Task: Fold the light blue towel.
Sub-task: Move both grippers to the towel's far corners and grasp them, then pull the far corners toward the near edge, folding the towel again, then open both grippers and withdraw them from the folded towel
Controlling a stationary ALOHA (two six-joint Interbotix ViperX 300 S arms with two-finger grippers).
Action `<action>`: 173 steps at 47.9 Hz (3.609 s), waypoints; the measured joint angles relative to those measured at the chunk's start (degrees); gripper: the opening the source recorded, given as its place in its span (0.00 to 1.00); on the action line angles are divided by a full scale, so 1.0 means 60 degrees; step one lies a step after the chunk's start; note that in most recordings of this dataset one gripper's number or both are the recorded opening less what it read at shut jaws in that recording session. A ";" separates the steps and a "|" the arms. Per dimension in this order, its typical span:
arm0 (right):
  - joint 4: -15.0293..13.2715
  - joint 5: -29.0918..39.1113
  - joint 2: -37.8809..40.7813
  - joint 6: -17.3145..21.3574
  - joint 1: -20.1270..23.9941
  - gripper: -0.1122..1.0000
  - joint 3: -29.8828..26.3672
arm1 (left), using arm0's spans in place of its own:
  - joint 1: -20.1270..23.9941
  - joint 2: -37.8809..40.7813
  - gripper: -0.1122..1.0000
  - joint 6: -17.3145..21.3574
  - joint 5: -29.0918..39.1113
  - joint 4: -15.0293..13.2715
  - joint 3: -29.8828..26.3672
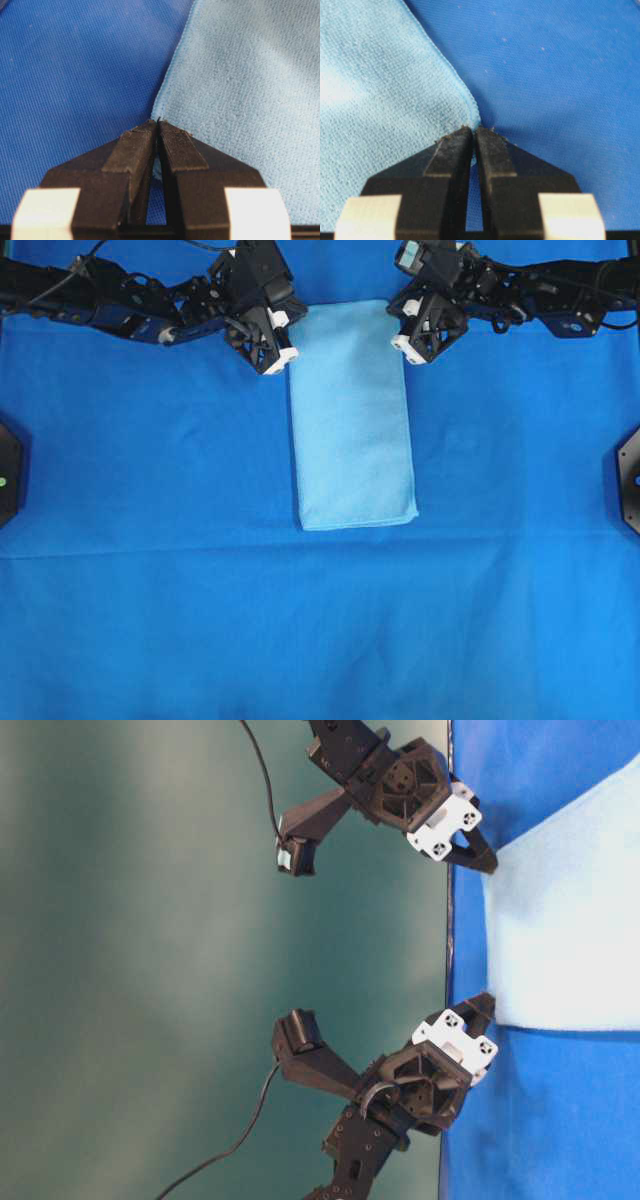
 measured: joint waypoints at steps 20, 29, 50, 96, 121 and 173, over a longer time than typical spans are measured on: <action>0.0059 0.0146 -0.0864 0.0000 -0.0293 0.14 0.0059 | 0.0220 -0.0615 0.13 0.0820 0.0527 0.0000 -0.0527; 0.0059 0.0176 -0.0937 0.0000 -0.0322 0.14 0.0059 | 0.0234 -0.0630 0.13 0.0850 0.0718 0.0000 -0.0586; 0.0278 0.1260 -0.2212 0.0234 0.0454 0.14 0.0542 | -0.0425 -0.1494 0.13 0.0938 0.1362 0.0000 -0.0073; 0.0308 0.3032 -0.3765 0.2549 0.4995 0.14 0.1685 | -0.4834 -0.2563 0.13 -0.0410 0.2754 -0.0015 0.1084; 0.0308 0.2212 -0.2783 0.2827 0.5010 0.15 0.1685 | -0.4834 -0.1787 0.14 -0.0410 0.2227 -0.0015 0.1099; -0.0747 0.3252 -0.7354 0.2725 0.5640 0.62 0.1436 | -0.4863 -0.6328 0.58 -0.0278 0.3296 -0.0015 0.2490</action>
